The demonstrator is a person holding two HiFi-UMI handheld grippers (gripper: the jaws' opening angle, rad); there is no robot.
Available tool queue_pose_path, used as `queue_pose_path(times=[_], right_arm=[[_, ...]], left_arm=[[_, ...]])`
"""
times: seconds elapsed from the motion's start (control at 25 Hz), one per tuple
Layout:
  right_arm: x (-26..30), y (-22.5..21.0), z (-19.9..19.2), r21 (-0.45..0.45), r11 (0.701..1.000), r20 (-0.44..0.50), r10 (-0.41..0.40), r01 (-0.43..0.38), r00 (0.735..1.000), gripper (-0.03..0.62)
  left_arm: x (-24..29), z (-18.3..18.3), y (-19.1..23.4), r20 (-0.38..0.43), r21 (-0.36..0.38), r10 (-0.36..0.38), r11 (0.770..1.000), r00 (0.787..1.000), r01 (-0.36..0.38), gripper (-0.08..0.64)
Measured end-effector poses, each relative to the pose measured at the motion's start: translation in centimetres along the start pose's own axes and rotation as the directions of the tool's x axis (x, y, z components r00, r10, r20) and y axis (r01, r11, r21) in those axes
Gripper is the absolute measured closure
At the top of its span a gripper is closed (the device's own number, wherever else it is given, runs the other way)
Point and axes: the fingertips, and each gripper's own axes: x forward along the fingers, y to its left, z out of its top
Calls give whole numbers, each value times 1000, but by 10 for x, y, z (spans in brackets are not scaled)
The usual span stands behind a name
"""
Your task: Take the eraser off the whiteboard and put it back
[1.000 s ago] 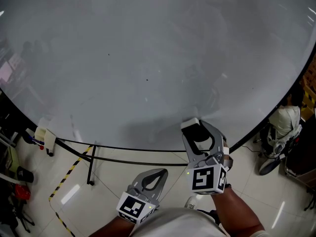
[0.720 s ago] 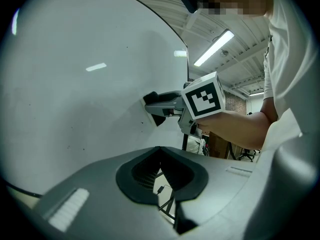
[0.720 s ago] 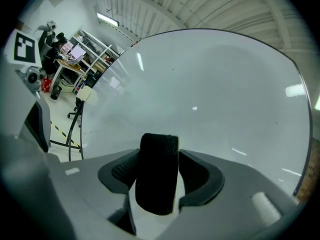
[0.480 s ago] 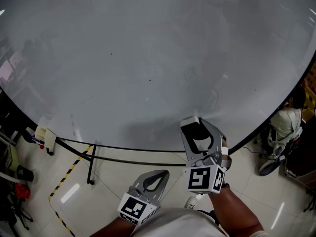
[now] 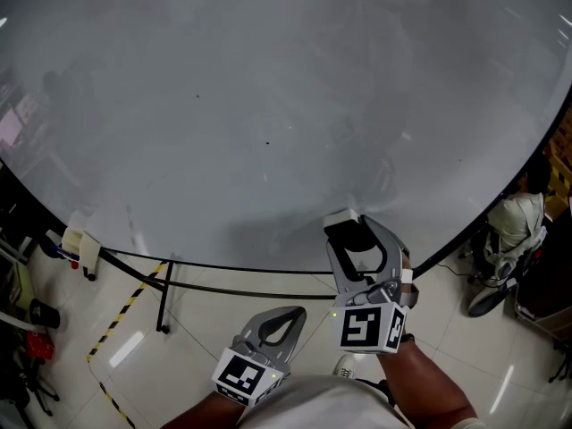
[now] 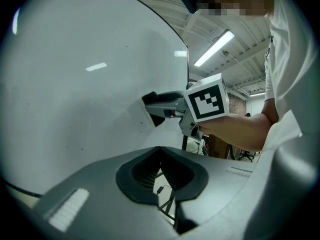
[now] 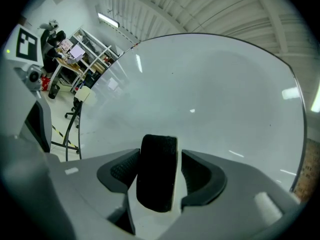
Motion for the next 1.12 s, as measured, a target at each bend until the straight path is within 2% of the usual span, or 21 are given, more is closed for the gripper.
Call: queue_pose_path(times=[0.52,0.68,0.8,0.84,0.92,1.0,1.12], right_arm=[[-23,-3,-10,-16,1000,-5,-2,2,1000,342],[-30,-1,-10,4,1000,0,1,-1,1000,342],[-37,1,-10,20,1000,4,15,-15,1000,345],[-40,2,-9,27,999,9,29,-30,1000,360],[-46,7,-9,64,995,32,73,-74,997,433],[-52,13,-11,133,982,65,125,-133,990,587],[-60,21,-19,230,951,99,188,-207,977,591]], left_arm=[[2,4,-7,-4,26,-6,1000,1000,6,543],[1,0,-14,-12,7,-18,1000,1000,18,543],[-1,0,-14,-16,29,-17,999,1000,18,543],[-1,1,-15,-16,26,-17,1000,1000,18,543],[-1,2,-15,-13,14,-14,1000,1000,14,543],[-1,-1,-13,-12,16,-8,1000,1000,8,543],[0,5,-13,-2,-2,-10,1000,1000,10,543]])
